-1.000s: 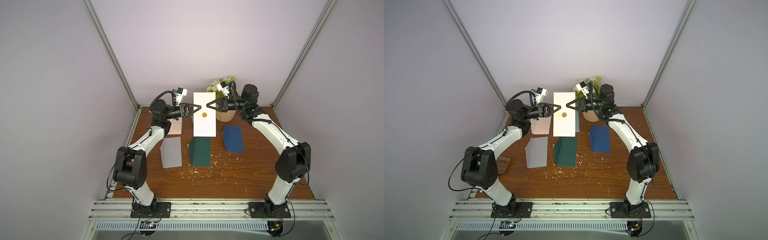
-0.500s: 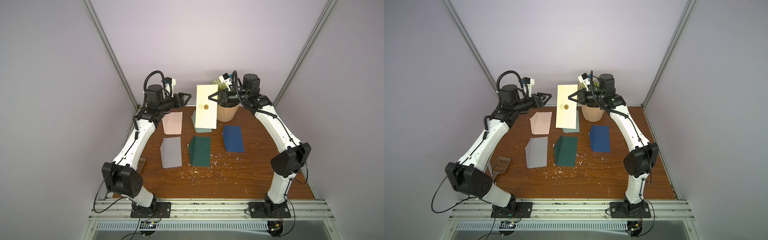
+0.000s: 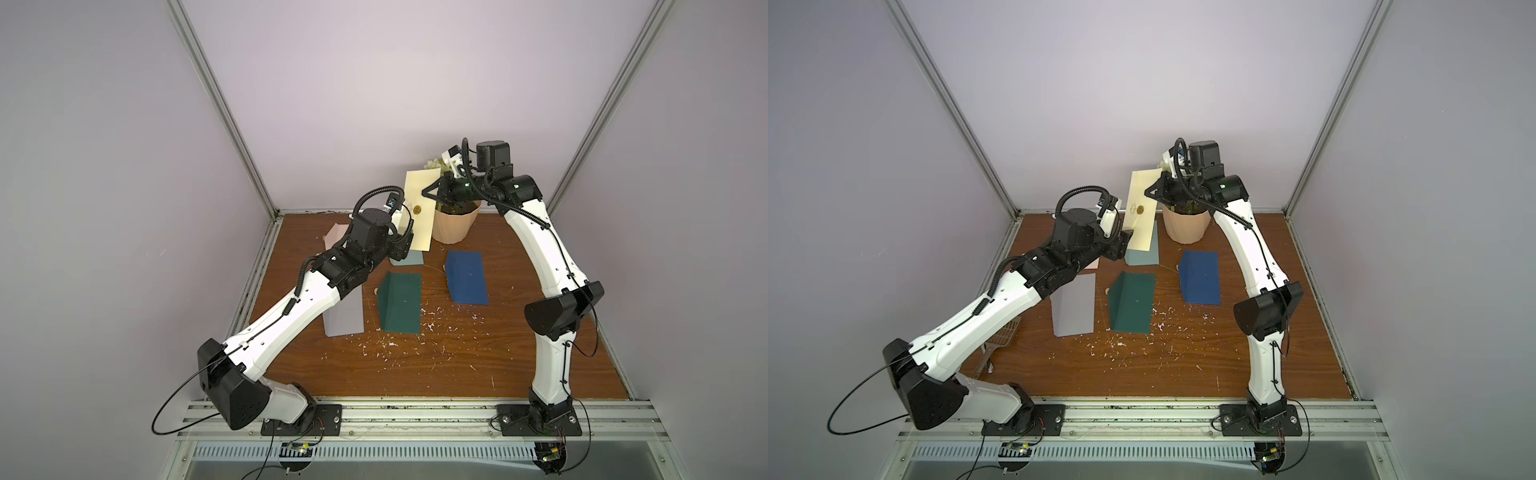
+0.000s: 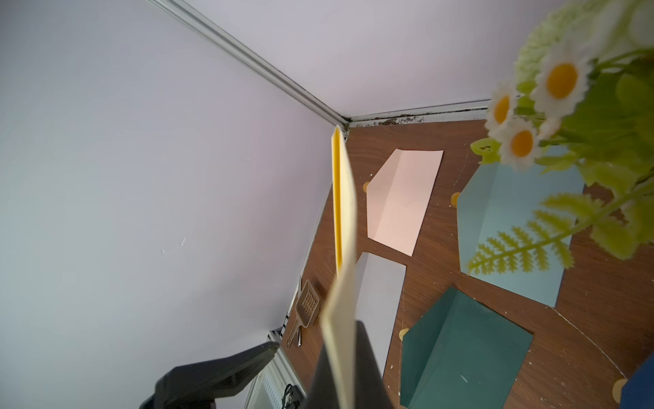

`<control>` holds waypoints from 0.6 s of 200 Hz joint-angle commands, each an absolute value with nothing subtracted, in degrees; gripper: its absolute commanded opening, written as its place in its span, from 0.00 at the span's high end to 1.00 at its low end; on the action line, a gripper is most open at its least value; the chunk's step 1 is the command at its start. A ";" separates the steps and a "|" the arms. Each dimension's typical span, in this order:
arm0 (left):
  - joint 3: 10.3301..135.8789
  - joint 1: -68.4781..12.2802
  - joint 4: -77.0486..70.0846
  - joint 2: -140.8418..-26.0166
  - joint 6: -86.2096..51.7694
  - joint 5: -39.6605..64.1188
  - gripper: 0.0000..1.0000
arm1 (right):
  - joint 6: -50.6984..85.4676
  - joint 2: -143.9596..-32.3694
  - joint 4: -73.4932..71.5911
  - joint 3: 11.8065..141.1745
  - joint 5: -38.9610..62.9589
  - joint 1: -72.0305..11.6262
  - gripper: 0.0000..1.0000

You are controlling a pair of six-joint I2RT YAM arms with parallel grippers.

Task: Open the envelope
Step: Open the envelope flap on the envelope.

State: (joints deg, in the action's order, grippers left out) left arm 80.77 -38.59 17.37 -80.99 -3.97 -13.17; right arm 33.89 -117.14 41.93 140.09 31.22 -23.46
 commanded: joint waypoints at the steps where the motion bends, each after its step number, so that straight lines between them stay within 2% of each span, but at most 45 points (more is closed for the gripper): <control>1: 79.95 -38.94 14.16 -79.49 -1.61 -18.99 0.27 | 32.96 -115.03 43.68 141.82 28.76 -24.17 1.00; 120: 76.91 -40.57 9.35 -79.54 -1.52 -14.35 0.25 | 32.98 -114.83 43.85 141.67 27.52 -24.97 1.00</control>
State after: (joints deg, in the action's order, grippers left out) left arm 76.93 -39.40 11.75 -80.95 -2.68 -15.31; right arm 33.80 -117.14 44.10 140.09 28.32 -24.53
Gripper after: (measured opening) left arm 0.753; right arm 0.068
